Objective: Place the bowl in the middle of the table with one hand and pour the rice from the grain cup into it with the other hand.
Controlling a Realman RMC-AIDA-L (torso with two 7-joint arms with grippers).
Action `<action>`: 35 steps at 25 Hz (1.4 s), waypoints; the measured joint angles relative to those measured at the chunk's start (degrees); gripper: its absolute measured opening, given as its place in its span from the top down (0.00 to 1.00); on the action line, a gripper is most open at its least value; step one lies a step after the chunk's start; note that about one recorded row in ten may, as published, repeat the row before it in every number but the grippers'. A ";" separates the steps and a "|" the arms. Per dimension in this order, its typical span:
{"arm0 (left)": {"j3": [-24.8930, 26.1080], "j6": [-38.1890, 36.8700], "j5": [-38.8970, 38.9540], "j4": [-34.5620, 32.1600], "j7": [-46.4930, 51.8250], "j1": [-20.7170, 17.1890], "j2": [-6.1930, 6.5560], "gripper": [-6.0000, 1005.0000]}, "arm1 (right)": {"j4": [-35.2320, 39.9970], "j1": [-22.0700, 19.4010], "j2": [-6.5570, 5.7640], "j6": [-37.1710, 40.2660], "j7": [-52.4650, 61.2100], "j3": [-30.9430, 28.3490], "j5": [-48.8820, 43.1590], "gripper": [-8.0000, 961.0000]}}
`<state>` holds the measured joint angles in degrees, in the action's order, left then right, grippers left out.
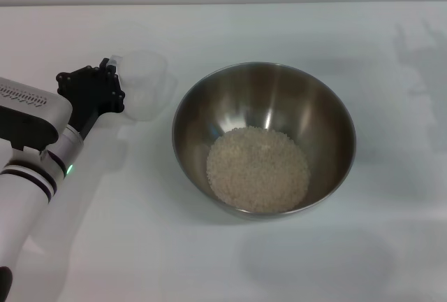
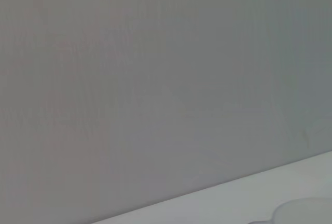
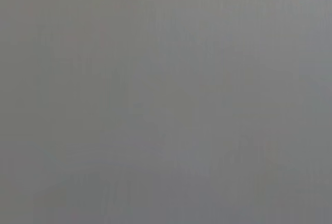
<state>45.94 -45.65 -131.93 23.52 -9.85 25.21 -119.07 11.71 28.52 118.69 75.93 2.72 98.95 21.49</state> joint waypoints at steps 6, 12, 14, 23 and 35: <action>0.03 0.28 0.00 -0.15 0.02 0.08 -0.02 0.91 | -0.02 0.13 -0.04 0.00 0.00 0.00 -0.03 0.47; 0.03 0.73 0.00 -0.22 0.05 -0.43 0.14 0.72 | -0.02 0.13 -0.04 0.00 0.01 -0.08 -0.05 0.47; 0.02 0.72 0.00 -0.28 0.06 -0.78 0.19 0.69 | -0.02 0.13 -0.05 0.00 0.00 -0.08 -0.05 0.47; -0.12 -4.66 -0.19 0.12 0.10 -5.16 0.32 0.56 | -0.51 0.13 -0.04 -0.40 0.00 -0.09 -0.09 0.47; -3.34 -24.26 -0.35 -0.37 6.76 -10.27 0.10 0.52 | -1.80 -1.40 0.84 -0.60 0.61 3.91 -4.14 0.47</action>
<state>42.60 -69.91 -132.28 23.16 -3.10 14.94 -118.97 9.91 27.12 119.53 75.33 3.33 102.86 17.35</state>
